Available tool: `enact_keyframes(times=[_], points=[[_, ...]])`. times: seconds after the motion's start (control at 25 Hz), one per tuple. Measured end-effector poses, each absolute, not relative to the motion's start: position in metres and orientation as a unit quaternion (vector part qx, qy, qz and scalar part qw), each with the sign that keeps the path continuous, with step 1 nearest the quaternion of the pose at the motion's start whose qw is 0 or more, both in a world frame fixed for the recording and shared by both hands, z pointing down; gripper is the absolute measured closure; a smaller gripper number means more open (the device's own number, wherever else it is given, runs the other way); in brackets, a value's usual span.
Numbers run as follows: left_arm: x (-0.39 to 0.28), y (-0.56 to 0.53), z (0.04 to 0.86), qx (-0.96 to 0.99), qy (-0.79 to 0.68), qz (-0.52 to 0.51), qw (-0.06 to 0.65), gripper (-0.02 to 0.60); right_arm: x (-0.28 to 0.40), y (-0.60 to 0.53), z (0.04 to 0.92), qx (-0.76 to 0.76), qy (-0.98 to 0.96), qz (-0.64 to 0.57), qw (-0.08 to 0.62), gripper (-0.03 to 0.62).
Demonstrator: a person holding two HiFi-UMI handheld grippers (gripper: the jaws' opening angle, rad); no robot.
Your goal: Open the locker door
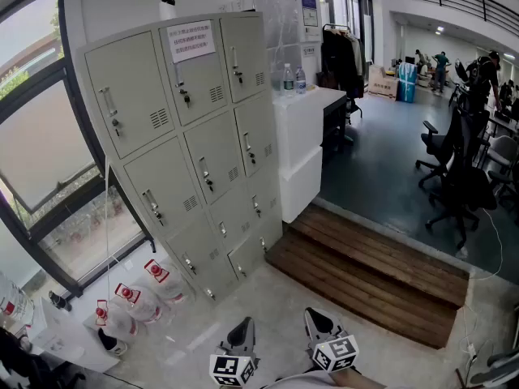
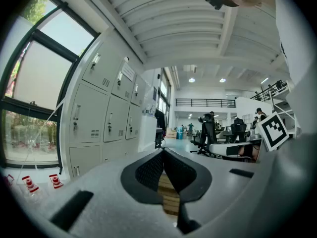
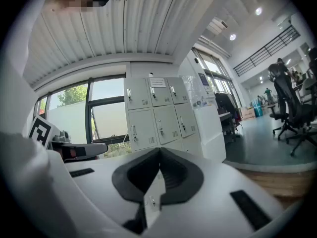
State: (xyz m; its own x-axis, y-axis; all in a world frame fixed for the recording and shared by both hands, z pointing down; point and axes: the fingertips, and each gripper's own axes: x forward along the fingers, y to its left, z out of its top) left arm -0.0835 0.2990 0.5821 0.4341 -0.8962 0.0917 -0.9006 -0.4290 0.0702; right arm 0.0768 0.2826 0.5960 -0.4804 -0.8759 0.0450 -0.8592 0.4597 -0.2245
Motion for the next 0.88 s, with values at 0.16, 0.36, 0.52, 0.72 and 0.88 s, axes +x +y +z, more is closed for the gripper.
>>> enact_keyframes(times=[0.16,0.36,0.52,0.72,0.88], points=[[-0.087,0.303,0.582,0.843,-0.535,0.018,0.058,0.579,0.073,0.284,0.594,-0.504,0.856,-0.108,0.036,0.582],[-0.093,0.304,0.58,0.84,-0.539,0.013,0.057,0.579,0.063,0.285,0.593,-0.495,0.862,-0.105,0.033,0.581],[-0.098,0.305,0.581,0.838,-0.542,0.01,0.059,0.58,0.057,0.284,0.593,-0.491,0.865,-0.103,0.03,0.582],[-0.099,0.303,0.578,0.839,-0.541,0.008,0.057,0.58,0.056,0.284,0.589,-0.489,0.865,-0.104,0.04,0.58],[-0.1,0.302,0.58,0.84,-0.539,0.008,0.057,0.58,0.053,0.284,0.591,-0.487,0.867,-0.098,0.036,0.58]])
